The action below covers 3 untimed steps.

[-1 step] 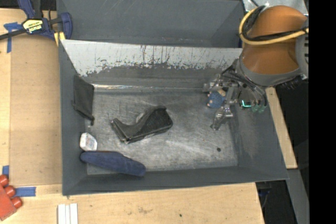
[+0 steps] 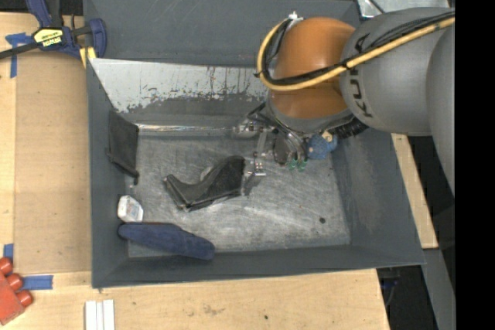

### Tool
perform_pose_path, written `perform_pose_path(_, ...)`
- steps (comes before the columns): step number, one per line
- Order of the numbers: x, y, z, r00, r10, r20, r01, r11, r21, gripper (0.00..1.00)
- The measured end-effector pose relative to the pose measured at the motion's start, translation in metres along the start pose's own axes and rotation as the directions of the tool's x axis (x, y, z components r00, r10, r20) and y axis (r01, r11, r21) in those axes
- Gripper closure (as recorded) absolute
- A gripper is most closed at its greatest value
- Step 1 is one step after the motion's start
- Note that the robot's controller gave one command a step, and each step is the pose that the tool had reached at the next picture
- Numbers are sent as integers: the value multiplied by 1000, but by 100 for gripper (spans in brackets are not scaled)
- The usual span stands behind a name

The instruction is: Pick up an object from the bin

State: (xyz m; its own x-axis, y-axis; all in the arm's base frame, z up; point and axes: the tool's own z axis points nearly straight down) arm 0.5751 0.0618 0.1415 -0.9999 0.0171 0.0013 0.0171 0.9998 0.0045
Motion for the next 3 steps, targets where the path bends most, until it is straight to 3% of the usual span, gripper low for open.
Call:
perform_pose_path(1,12,26,56,997,72,6,-72,997,6,0)
perform_pose_path(2,13,28,57,998,69,3,-69,998,5,100)
perform_pose_path(3,-20,25,-38,999,-33,8,33,999,6,100)
